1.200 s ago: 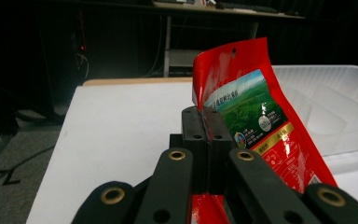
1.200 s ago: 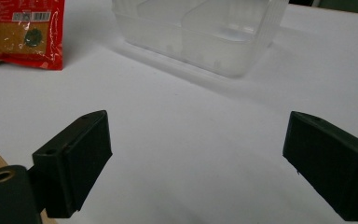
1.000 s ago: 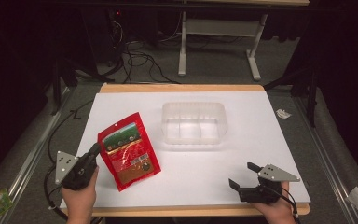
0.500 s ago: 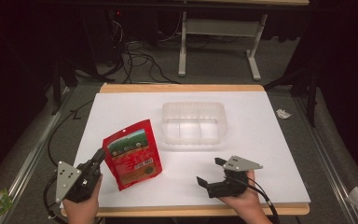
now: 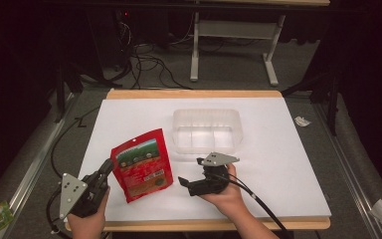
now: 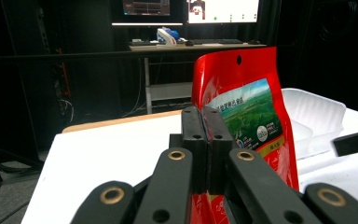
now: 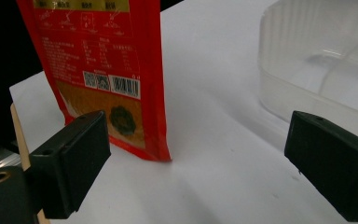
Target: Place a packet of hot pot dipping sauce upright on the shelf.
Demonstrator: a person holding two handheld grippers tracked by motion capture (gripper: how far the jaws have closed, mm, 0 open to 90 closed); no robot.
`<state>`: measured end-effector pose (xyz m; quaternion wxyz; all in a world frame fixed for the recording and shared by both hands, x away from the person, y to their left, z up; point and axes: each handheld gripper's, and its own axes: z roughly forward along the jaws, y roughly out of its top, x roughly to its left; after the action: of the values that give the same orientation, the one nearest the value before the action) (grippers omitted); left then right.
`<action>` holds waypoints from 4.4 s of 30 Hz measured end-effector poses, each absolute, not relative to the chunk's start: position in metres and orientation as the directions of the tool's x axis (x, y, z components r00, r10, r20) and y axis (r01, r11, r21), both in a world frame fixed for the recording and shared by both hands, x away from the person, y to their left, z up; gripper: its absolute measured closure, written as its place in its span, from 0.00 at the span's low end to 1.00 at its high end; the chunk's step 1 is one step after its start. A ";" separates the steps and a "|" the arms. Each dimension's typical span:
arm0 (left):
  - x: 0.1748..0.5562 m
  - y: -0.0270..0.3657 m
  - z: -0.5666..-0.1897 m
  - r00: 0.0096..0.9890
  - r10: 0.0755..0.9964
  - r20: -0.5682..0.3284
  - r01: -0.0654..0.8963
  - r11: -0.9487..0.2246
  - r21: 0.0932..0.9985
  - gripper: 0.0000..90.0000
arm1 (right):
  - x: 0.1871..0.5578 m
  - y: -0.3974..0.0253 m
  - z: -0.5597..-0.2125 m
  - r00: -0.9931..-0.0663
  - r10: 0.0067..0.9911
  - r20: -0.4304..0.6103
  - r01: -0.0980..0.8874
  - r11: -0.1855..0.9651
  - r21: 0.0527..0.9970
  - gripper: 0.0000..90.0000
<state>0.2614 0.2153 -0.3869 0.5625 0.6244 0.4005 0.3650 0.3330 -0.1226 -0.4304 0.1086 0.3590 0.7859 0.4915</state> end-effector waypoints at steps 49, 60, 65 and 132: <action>0.285 0.097 -0.372 0.655 0.755 -0.029 0.073 -0.026 0.997 1.00 | 0.305 -0.200 -0.396 -0.720 0.681 0.130 0.370 0.219 0.903 1.00; 0.290 0.073 -0.390 0.683 0.730 -0.021 0.101 -0.066 0.993 0.98 | 0.295 -0.230 -0.422 -0.684 0.717 0.136 0.379 0.190 0.906 1.00; 0.300 0.079 -0.397 0.656 0.752 -0.067 0.159 -0.051 0.986 0.81 | 0.294 -0.230 -0.423 -0.685 0.718 0.119 0.363 0.195 0.911 1.00; 0.318 0.059 -0.448 0.754 0.641 -0.142 0.332 -0.186 0.925 0.89 | 0.305 -0.214 -0.439 -0.756 0.637 0.147 0.404 0.278 0.871 0.97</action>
<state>0.3181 0.0592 -0.4479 0.5512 0.7571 0.3213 0.1404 0.3047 -0.2137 -0.4391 0.1161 0.3292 0.7910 0.5025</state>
